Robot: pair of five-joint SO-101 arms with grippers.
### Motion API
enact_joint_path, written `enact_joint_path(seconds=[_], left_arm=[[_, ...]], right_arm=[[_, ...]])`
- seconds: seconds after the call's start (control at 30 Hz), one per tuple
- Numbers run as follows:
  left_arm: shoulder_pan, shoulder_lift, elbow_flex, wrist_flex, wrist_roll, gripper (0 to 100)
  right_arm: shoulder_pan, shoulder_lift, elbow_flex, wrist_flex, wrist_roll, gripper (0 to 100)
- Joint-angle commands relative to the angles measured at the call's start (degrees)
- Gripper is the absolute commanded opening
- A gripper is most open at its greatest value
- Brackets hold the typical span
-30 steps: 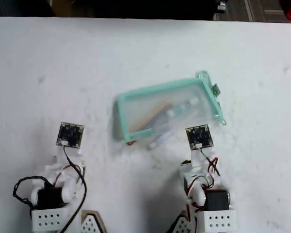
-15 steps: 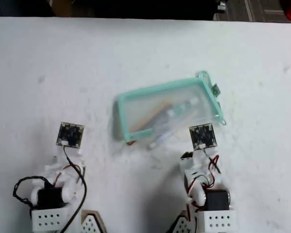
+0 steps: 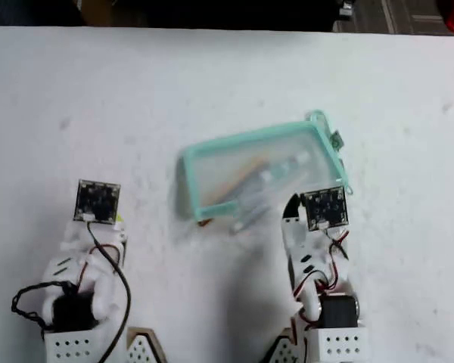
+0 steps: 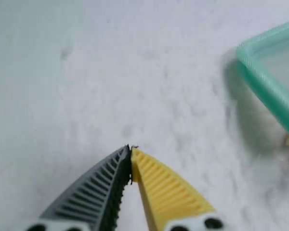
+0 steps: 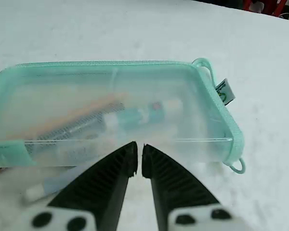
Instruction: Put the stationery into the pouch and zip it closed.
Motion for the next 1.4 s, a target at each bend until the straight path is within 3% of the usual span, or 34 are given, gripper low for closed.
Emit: enact_joint_path(seconds=[0.0, 0.13, 0.23, 0.4, 0.53, 0.9, 1.03, 1.23, 1.37], left_arm=[[-0.13, -0.84, -3.78, -5.54, -0.44, 2], [1.54, -0.84, -3.78, -13.1, -0.97, 2], [6.81, -0.75, -5.27, -18.37, -2.11, 5], [17.63, -0.57, -13.54, -17.76, -2.11, 9], [21.05, 2.24, -19.6, -16.97, -2.02, 9], [23.25, 50.86, -39.38, -14.77, -1.93, 9], [25.54, 64.75, -41.23, -15.03, -2.46, 10], [24.57, 75.03, -46.07, -14.68, -2.11, 18], [22.46, 74.42, -47.21, -14.68, -1.23, 18]], right_arm=[[6.2, -0.22, 0.53, -1.1, 0.79, 1.8], [13.23, -0.22, 0.53, -4.44, 8.18, 1.8], [15.08, -0.22, 0.53, -5.05, 13.98, 1.8], [14.9, -0.22, 0.53, -4.53, 16.09, 1.8], [14.9, 0.22, 0.53, -4.09, 16.09, 1.7], [15.34, -0.22, 0.18, -2.59, 16.35, 1.6], [14.9, 0.31, -7.47, 3.12, 20.48, 1.6], [12.26, 3.12, -21.54, 11.21, 21.89, 1.7], [10.86, 19.12, -29.36, 8.04, 21.89, 1.7]])
